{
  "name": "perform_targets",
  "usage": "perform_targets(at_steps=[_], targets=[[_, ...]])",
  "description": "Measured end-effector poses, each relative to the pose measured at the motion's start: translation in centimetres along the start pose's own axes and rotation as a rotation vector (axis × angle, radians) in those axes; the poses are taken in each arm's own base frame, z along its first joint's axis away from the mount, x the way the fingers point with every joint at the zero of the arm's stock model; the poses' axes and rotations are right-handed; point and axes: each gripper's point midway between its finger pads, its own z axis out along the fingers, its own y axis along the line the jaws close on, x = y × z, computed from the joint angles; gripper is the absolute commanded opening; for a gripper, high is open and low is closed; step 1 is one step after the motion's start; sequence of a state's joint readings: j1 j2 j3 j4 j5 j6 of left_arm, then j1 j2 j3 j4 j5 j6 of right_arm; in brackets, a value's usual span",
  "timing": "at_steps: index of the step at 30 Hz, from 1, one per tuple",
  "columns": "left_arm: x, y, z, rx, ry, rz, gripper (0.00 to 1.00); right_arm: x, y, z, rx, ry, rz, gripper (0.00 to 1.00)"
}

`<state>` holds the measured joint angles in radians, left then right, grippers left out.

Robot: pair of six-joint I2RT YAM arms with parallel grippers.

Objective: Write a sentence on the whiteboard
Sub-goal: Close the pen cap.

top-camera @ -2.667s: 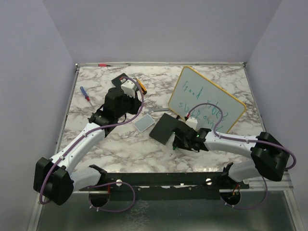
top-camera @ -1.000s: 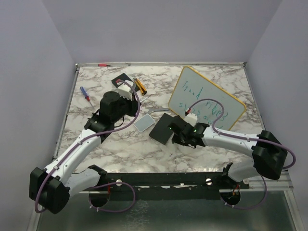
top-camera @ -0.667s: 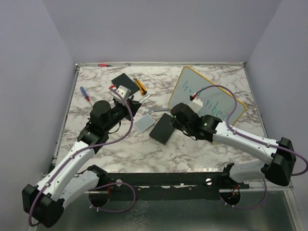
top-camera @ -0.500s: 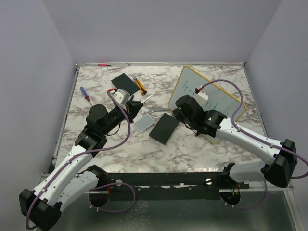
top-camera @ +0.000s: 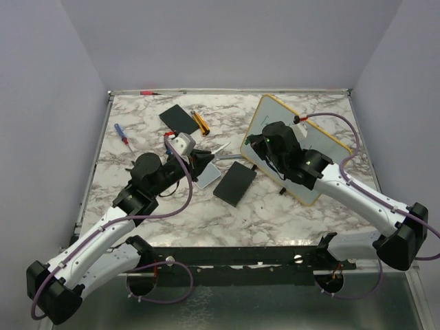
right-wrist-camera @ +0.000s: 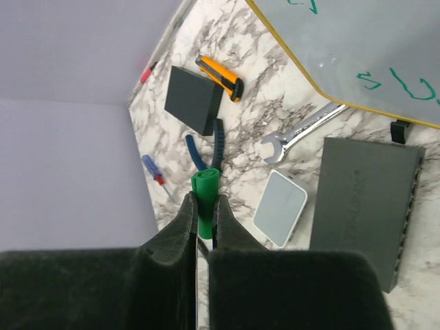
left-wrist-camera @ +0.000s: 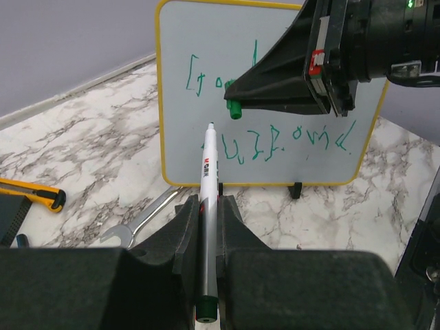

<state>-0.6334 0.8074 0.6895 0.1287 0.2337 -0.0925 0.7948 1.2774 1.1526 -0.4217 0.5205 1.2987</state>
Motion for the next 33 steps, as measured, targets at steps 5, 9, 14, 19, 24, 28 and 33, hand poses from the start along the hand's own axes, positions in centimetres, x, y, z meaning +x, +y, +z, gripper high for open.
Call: perform_targets(at_steps=[5,9,14,19,24,28,33], targets=[[0.7,0.4,0.5,-0.029,0.018,-0.017,0.00,-0.7,1.5,-0.1,-0.004,-0.019,0.082,0.00],[1.0,0.5,0.7,-0.046,0.026,-0.037,0.00,-0.6,1.6,0.3,0.009,-0.020,0.114,0.00],[1.2,0.3,1.2,-0.048,0.024,-0.059,0.00,0.1,1.7,1.4,0.034,-0.013,0.115,0.00],[1.3,0.2,1.6,-0.048,0.021,-0.073,0.00,0.9,1.9,2.2,0.041,0.007,0.107,0.00],[1.8,0.4,1.8,-0.058,0.030,-0.079,0.00,1.6,2.0,2.5,0.038,0.038,0.105,0.00],[1.9,0.6,1.9,-0.068,0.034,-0.083,0.00,1.9,2.2,2.6,0.030,0.051,0.109,0.00],[2.2,0.6,2.1,-0.072,0.042,-0.089,0.00,2.1,2.5,2.5,0.020,0.060,0.113,0.00]])
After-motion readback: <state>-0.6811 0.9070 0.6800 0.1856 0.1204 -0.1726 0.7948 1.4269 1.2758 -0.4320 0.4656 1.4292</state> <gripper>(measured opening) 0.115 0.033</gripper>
